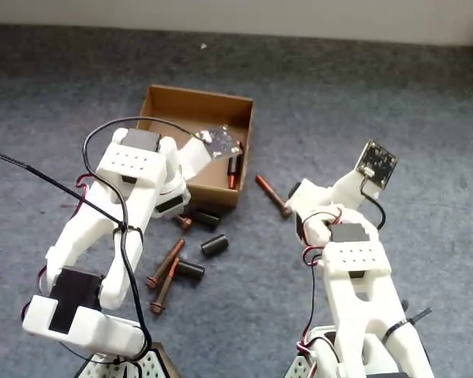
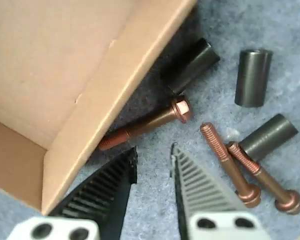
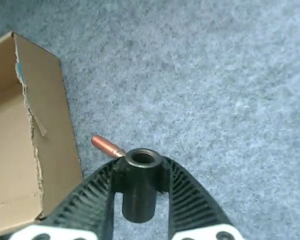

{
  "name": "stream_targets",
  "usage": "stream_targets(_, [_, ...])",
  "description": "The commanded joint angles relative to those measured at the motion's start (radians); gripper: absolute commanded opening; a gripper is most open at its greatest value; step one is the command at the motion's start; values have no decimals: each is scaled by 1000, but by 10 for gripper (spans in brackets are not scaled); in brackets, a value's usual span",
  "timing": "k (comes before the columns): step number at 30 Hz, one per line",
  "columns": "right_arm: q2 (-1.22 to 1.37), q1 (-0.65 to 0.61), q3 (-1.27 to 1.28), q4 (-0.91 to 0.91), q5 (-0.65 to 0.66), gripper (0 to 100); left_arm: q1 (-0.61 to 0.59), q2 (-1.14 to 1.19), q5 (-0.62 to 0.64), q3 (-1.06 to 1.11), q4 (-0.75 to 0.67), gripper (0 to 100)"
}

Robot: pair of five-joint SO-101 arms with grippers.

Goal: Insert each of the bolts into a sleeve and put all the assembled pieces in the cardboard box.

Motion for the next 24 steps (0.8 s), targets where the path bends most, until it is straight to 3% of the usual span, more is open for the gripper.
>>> stream_targets(1, [-28,12,-15,-21,-8,4,8,-12,-247,-22,14,174])
stream_targets(5, [-28,12,-15,-21,-8,4,8,-12,-451,38,6,175])
stream_targets(8, [-28,12,-16,-21,-8,4,8,-12,-516,65,5,175])
stream_targets(19, [-28,12,-16,-21,-8,4,18,-10,-523,208,-276,178])
stream_targets(24, [-28,12,-16,-21,-8,4,19,-5,-523,229,-316,175])
